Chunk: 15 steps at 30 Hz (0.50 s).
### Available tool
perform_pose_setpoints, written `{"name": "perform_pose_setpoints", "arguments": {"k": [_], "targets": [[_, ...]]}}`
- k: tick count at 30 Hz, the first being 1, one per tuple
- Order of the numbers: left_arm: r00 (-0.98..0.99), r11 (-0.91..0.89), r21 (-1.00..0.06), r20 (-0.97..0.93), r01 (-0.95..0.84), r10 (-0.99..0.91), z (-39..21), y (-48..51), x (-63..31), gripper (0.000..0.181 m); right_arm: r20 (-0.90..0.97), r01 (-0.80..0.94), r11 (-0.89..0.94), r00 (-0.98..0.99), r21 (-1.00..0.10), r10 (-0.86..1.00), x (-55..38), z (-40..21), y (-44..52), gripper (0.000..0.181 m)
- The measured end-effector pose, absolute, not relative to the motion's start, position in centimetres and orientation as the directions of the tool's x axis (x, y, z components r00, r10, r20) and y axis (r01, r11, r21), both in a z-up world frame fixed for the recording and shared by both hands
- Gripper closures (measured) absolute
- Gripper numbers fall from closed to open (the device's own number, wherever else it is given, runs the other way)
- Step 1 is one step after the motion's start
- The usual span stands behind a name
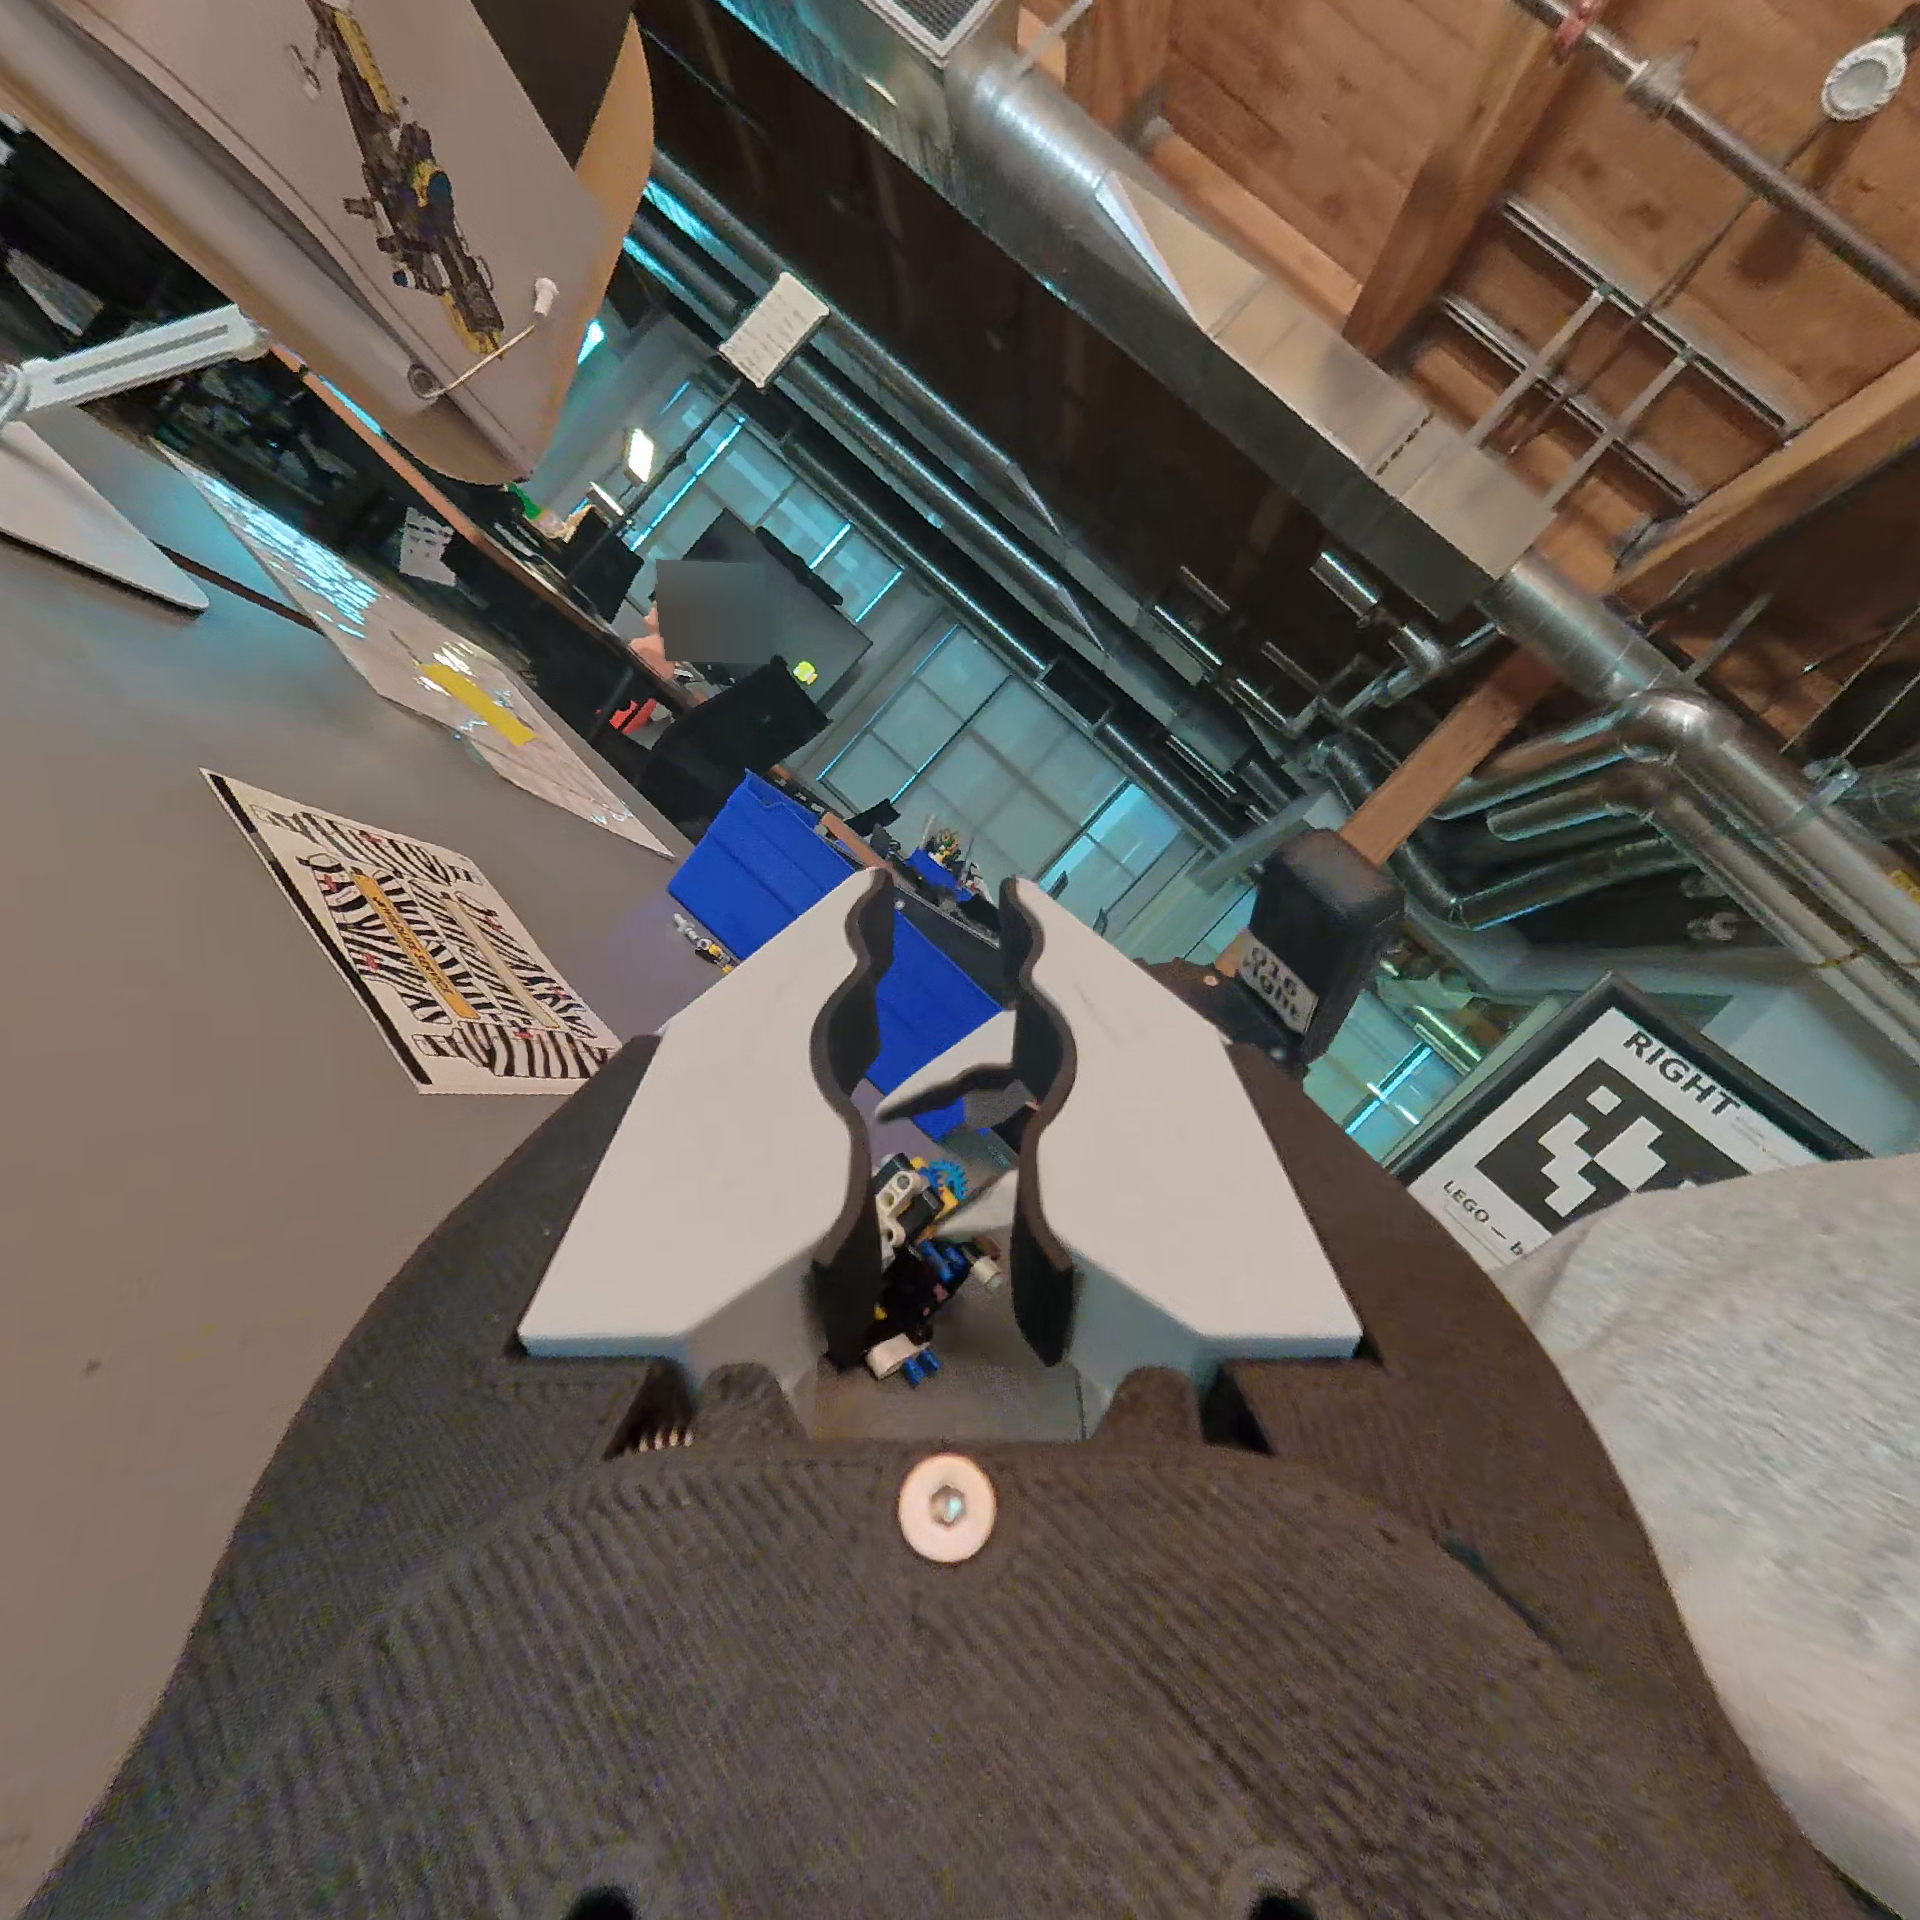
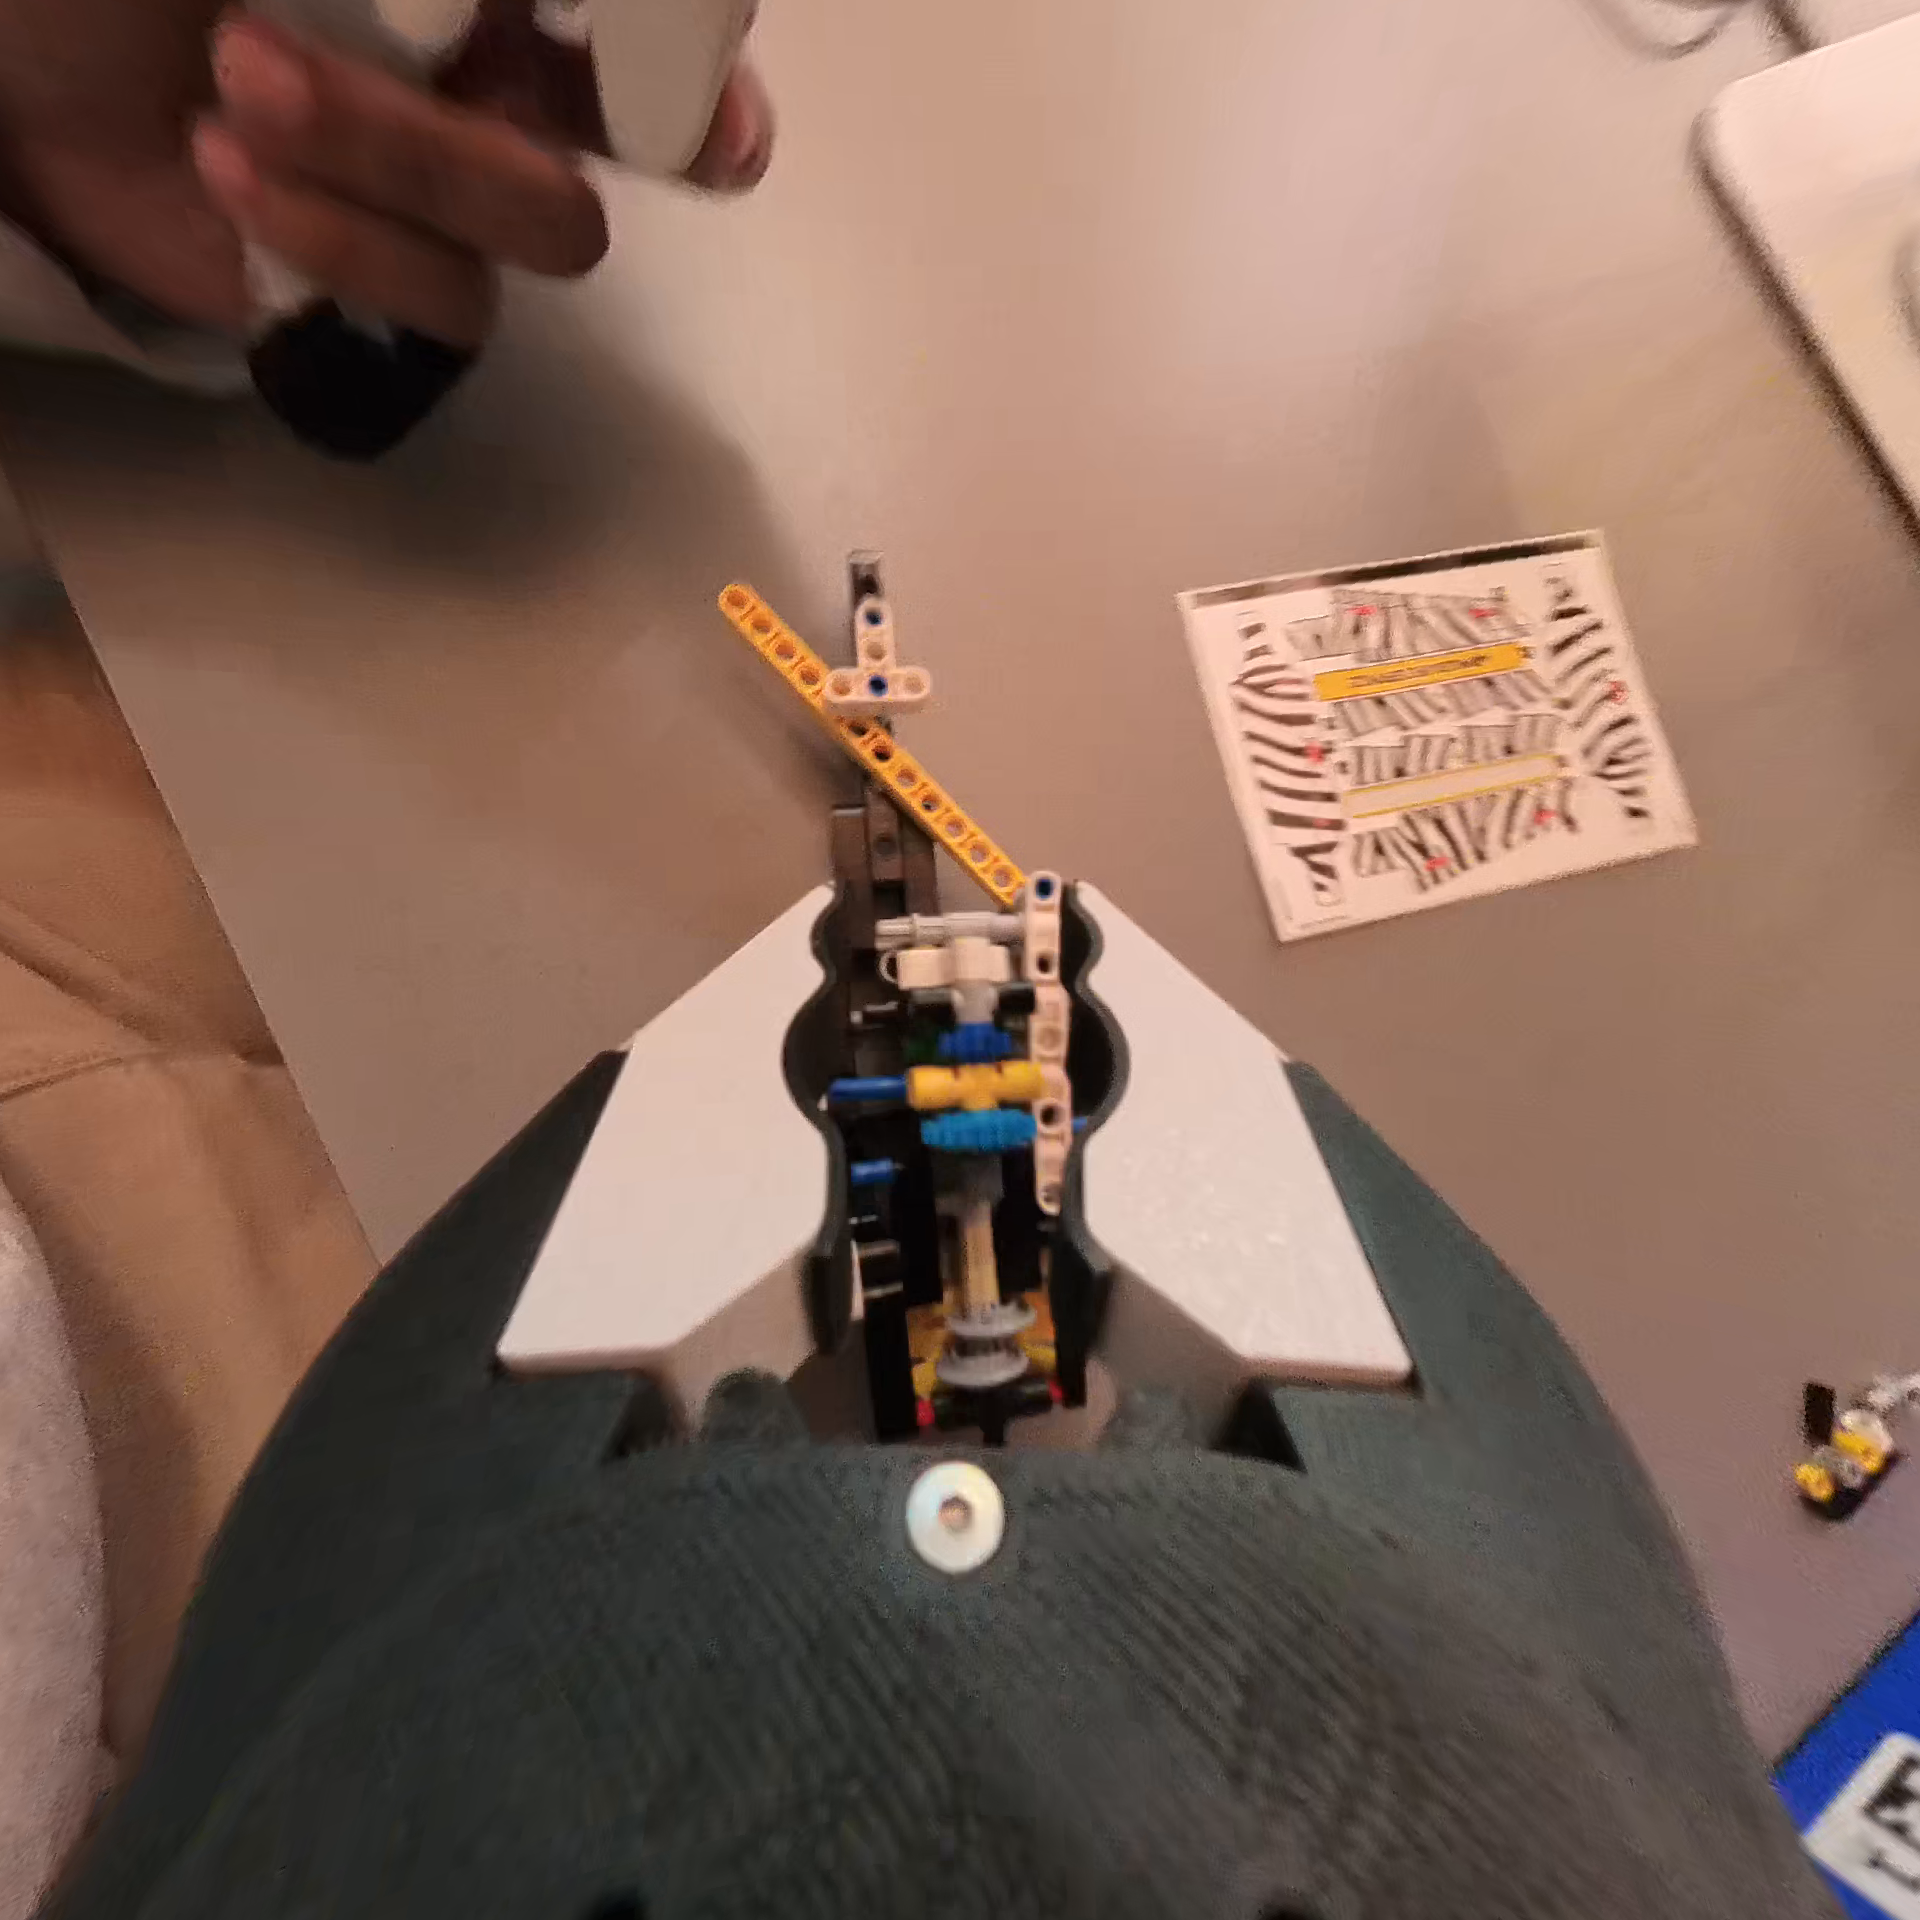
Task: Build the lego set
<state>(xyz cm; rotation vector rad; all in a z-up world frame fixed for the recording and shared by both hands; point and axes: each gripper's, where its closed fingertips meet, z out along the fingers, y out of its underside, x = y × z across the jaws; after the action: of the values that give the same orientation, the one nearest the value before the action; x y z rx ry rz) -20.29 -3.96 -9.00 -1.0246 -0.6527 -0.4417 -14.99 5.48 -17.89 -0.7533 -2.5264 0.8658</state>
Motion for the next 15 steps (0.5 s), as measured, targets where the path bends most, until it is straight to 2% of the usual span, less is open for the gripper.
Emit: {"name": "perform_pose_setpoints", "arguments": {"k": [1, 5, 8, 11, 15], "targets": [[0.735, 0.456, -0.646, 0.677, 0.613, -0.029, -9.1, -3.9, -20.3, 0.164, 0.148, 0.362, 0.610, -0.766, -0.705, 0.626, -15.0, -16.8, 5.9, 0.143], [0.756, 0.424, -0.686, 0.655, 0.591, 0.007, -9.5, -3.5, -20.1, 0.163, -0.026, 0.334, 0.298, -0.703, -0.894, 0.711, -13.9, -12.8, 7.8, 0.144], [0.767, 0.397, -0.713, 0.641, 0.577, 0.035, -9.9, -3.0, -19.9, 0.163, -0.139, 0.357, 0.151, -0.670, -0.922, 0.730, -12.7, -13.2, 9.9, 0.141], [0.766, 0.393, -0.715, 0.641, 0.578, 0.039, -10.0, -2.9, -20.0, 0.163, -0.138, 0.374, 0.154, -0.645, -0.914, 0.752, -12.3, -15.8, 11.2, 0.142], [0.759, 0.402, -0.707, 0.650, 0.582, 0.043, -10.0, -3.0, -20.2, 0.162, -0.123, 0.389, 0.223, -0.690, -0.894, 0.713, -11.8, -17.5, 10.3, 0.132]]}}
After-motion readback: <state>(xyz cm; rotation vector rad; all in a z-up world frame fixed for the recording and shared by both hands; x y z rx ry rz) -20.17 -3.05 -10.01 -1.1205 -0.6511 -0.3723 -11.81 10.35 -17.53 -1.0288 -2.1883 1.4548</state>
